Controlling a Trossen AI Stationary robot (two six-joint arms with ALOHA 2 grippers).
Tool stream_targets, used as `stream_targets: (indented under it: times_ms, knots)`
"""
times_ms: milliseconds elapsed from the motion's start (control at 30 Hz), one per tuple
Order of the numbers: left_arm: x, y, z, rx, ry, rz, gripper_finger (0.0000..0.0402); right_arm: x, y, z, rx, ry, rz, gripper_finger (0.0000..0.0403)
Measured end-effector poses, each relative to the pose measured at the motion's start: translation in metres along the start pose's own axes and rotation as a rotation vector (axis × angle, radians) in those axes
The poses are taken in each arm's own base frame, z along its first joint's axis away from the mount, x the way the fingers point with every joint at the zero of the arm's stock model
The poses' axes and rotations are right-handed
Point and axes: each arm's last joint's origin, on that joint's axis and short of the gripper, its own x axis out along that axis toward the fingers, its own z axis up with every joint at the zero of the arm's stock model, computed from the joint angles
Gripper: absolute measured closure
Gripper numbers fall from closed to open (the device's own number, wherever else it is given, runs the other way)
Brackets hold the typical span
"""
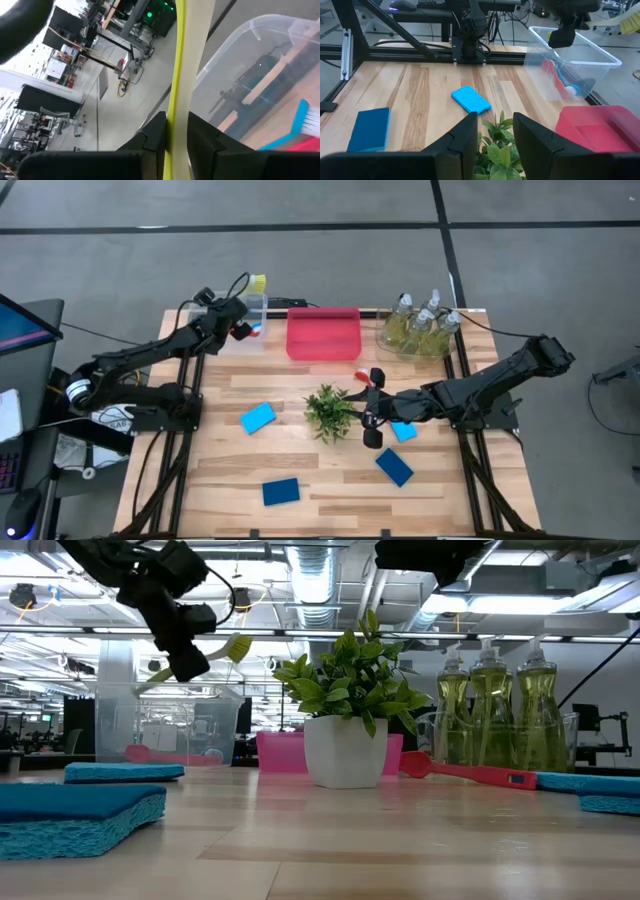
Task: Pick & Place Kitchen Sink Supplies
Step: Put the green dish brush into the left transparent bin, then put the red dish brush into the left transparent bin
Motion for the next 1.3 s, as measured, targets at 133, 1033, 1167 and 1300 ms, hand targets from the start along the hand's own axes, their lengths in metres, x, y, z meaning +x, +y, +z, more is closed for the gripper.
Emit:
stream_targets:
  times_ms: [133, 1033, 1167, 1300]
  knots:
    - [0.0016, -0.002, 0.0001, -0.015, 0.006, -0.001, 0.0341, 0.0, 0.0, 0.0, 0.0, 0.0, 0.0, 0.0285]
    - [0.0, -0.0005, -0.0005, -0.047, 0.042, 0.063, 0.0227, 0.0, 0.0, 0.0, 0.0, 0.0, 0.0, 0.0285]
    - [0.0, -0.0005, -0.0005, -0.05, 0.042, 0.063, 0.0224, 0.0, 0.0, 0.0, 0.0, 0.0, 0.0, 0.0285]
    - [0.0, -0.0005, -0.0005, -0.069, 0.042, 0.064, 0.0227, 0.0, 0.0, -0.0001, 0.0, 0.001, 0.0, 0.0285]
